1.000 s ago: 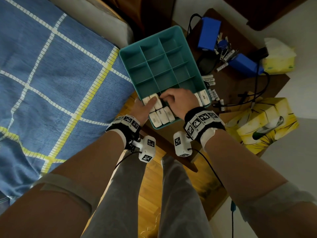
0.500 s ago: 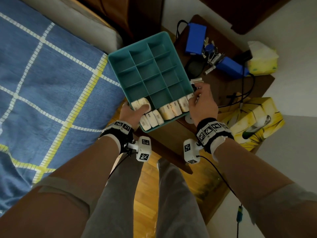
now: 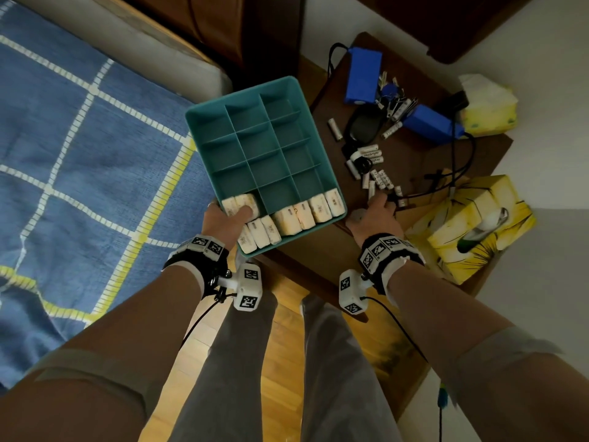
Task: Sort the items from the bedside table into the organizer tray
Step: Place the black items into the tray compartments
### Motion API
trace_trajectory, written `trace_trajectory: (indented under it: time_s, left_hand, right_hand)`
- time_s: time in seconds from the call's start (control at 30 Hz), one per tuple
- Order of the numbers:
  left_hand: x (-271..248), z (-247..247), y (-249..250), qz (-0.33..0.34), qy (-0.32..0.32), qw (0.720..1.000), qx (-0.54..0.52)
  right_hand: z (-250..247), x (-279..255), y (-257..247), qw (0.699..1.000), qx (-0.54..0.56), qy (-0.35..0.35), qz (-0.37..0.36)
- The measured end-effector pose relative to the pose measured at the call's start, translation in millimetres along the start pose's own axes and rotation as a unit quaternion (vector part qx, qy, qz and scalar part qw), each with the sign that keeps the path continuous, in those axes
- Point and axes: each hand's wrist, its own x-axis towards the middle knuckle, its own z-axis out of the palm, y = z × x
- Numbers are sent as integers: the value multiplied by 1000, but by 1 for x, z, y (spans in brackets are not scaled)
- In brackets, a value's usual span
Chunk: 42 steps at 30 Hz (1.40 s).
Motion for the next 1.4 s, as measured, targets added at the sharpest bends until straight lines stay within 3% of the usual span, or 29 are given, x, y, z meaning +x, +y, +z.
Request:
trace_trajectory:
  time_s: [0.1, 0.33, 0.43, 0.53, 0.63, 0.73, 0.8, 0.87, 1.2, 1.4]
  left_hand:
    - [2, -3, -4, -8, 5, 1000, -7]
    - [-2, -4, -10, -22, -12, 999, -28]
    - [-5, -2, -7, -26, 1, 999, -44]
    - [-2, -1, -6, -33, 2, 999, -42]
    - [1, 0, -4, -24, -9, 999, -38]
    - [2, 1, -3, -20, -11, 999, -37]
    - [3, 1, -2, -15, -12, 999, -35]
    - [1, 0, 3, -19, -8, 999, -36]
    - [13, 6, 24, -19, 19, 998, -64]
    - [16, 15, 45, -32, 32, 997, -66]
  right_hand:
    - [14, 6, 3, 1000, 5, -19, 13]
    - [15, 2, -1, 994, 92, 61, -25]
    - [1, -12, -13, 976, 132, 122, -120]
    - [-11, -22, -34, 954, 166, 129, -215]
    - [-15, -27, -60, 931, 126, 88, -330]
    - [-8, -29, -77, 914, 26, -18, -404]
    - [-1, -26, -79, 918, 4, -53, -394]
    - [0, -24, -77, 934, 49, -49, -350]
    - [-21, 9, -56, 952, 83, 75, -285]
    - [-66, 51, -72, 964, 60, 122, -227]
